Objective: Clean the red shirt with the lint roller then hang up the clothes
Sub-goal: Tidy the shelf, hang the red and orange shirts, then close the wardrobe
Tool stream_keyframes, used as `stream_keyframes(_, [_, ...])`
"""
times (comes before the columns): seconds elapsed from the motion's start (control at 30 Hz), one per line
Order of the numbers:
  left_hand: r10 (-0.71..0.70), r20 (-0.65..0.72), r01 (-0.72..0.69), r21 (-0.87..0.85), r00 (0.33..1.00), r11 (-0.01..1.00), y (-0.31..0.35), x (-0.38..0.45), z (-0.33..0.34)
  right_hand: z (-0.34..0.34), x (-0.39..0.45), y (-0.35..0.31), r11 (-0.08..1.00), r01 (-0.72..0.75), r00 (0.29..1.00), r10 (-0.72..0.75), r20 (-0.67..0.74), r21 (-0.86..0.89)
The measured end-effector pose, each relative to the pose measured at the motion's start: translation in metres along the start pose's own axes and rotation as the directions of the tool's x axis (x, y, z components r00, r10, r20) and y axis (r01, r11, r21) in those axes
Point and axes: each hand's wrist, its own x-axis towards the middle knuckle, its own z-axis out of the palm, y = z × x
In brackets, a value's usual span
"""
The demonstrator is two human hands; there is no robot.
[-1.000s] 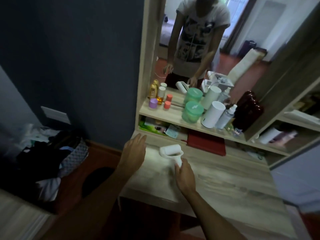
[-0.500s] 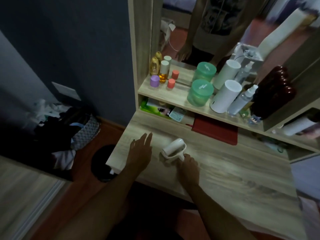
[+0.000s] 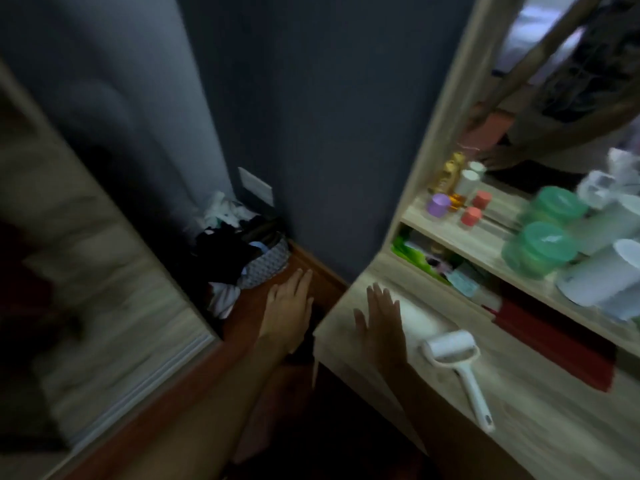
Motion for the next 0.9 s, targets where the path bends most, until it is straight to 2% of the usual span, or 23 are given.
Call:
stream_keyframes(0.17, [-0.183, -0.119, 0.192, 0.061, 0.976, 0.98, -0.125, -0.025, -0.069, 0.043, 0.037, -0.143, 0.962, 0.269, 0.955, -0.272, 0.121, 0.041])
stream_keyframes(0.4, [-0.376, -0.304, 0.444, 0.198, 0.875, 0.874, -0.29, -0.084, -0.189, 0.085, 0.058, -0.346, 0.817, 0.545, 0.801, -0.574, 0.171, 0.189])
stream_keyframes(0.53, [-0.335, -0.469, 0.479, 0.229, 0.817, 0.847, -0.343, -0.1, -0.278, 0.075, 0.066, -0.458, 0.663, 0.688, 0.688, -0.726, 0.028, 0.294])
stream_keyframes(0.67, [-0.184, -0.636, 0.442, 0.274, 0.749, 0.854, -0.36, -0.096, -0.389, 0.018, 0.083, -0.586, 0.473, 0.832, 0.541, -0.806, -0.24, 0.29])
stream_keyframes(0.8, [0.016, -0.74, 0.351, 0.338, 0.672, 0.873, -0.37, -0.076, -0.512, -0.1, 0.12, -0.706, 0.207, 0.936, 0.339, -0.743, -0.578, 0.283])
stream_keyframes(0.9, [0.151, -0.83, 0.293, 0.351, 0.537, 0.89, -0.372, -0.059, -0.609, -0.191, 0.148, -0.771, 0.107, 0.973, 0.225, -0.645, -0.73, 0.205])
